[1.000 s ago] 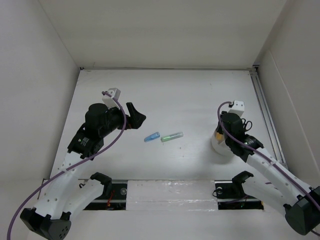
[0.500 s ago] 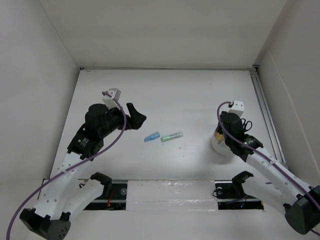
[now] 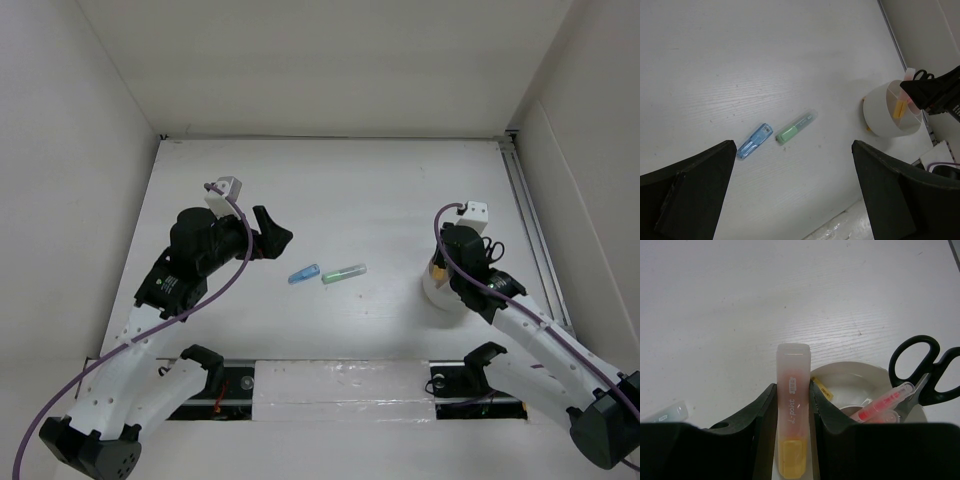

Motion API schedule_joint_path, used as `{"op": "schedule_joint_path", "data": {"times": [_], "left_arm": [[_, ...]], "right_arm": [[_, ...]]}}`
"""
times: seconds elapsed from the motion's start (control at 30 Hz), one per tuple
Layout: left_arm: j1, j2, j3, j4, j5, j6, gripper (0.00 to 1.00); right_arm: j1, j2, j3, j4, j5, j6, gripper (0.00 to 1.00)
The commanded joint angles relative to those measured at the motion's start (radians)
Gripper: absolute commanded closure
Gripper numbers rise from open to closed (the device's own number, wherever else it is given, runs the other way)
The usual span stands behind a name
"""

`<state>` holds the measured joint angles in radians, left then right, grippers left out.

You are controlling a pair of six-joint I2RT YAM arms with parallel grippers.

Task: Sort the stationery into containers
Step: Place the pen in the storage box.

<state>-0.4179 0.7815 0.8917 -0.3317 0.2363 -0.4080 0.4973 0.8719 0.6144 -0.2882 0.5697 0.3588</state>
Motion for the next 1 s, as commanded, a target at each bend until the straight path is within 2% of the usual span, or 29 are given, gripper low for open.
{"op": "schedule_joint_path", "data": {"times": [0.0, 0.2, 0.97], "left_arm": [[-0.002, -0.018, 0.010, 0.043, 0.017, 0.014, 0.00], [-0.002, -0.018, 0.010, 0.043, 0.017, 0.014, 0.00], [-0.002, -0.018, 0.010, 0.043, 0.008, 0.014, 0.00]], "right_arm": [[0.004, -0.011, 0.045, 0.001, 0.025, 0.006, 0.78], [0.014, -0.011, 0.045, 0.001, 0.025, 0.006, 0.75], [0.023, 0.007, 0.054, -0.008, 0.064, 0.034, 0.75]]}}
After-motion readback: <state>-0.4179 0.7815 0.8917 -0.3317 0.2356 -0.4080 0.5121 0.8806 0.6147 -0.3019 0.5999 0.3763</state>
